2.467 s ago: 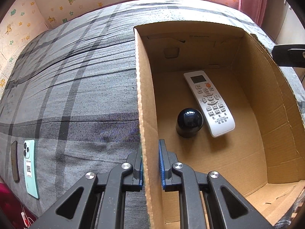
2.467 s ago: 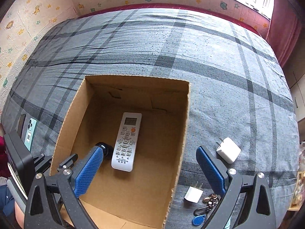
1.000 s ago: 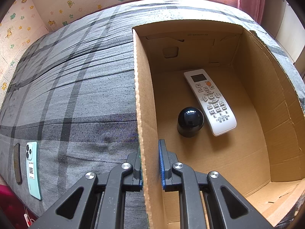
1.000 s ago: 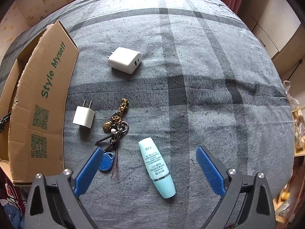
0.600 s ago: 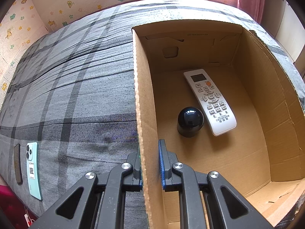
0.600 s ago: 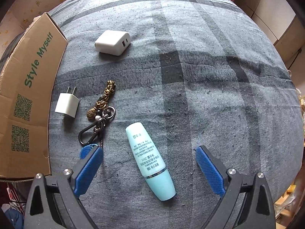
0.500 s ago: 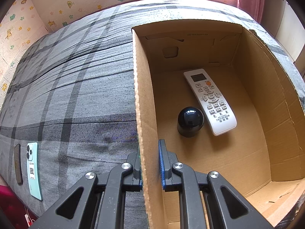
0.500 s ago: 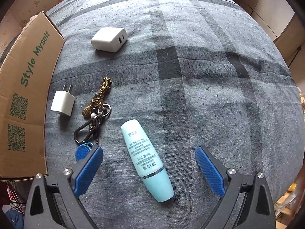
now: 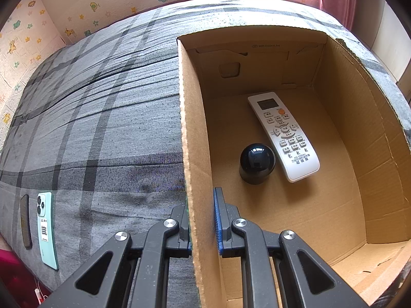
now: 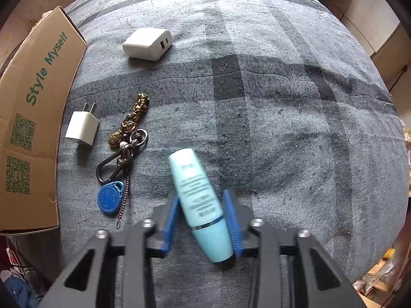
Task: Organize rigid objects
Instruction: 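Grasp the light-blue tube with the right tool, then carry the light-blue tube over the box with the right tool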
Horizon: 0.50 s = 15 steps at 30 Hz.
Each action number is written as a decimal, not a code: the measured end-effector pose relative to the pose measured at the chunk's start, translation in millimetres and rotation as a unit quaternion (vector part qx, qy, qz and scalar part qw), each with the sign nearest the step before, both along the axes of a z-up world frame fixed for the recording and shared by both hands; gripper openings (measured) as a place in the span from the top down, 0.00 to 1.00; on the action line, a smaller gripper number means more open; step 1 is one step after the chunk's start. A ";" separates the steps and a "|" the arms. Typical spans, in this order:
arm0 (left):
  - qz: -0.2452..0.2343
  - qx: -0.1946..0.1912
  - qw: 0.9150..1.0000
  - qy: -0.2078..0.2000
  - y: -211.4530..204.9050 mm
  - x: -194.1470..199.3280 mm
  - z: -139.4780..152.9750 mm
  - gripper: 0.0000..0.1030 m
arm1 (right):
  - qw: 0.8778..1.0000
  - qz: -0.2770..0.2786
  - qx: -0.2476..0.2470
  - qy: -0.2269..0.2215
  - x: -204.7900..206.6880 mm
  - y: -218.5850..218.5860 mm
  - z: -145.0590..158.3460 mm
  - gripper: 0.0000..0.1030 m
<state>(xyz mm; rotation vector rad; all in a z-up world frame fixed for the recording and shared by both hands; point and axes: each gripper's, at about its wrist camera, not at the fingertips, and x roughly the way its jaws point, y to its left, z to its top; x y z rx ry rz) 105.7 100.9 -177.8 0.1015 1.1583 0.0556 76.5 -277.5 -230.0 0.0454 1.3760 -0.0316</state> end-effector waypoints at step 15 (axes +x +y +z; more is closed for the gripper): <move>0.001 -0.001 1.000 0.000 0.4 -0.1 -0.4 0.86 | 1.000 -0.002 0.001 -0.009 -5.4 2.1 11.8 0.74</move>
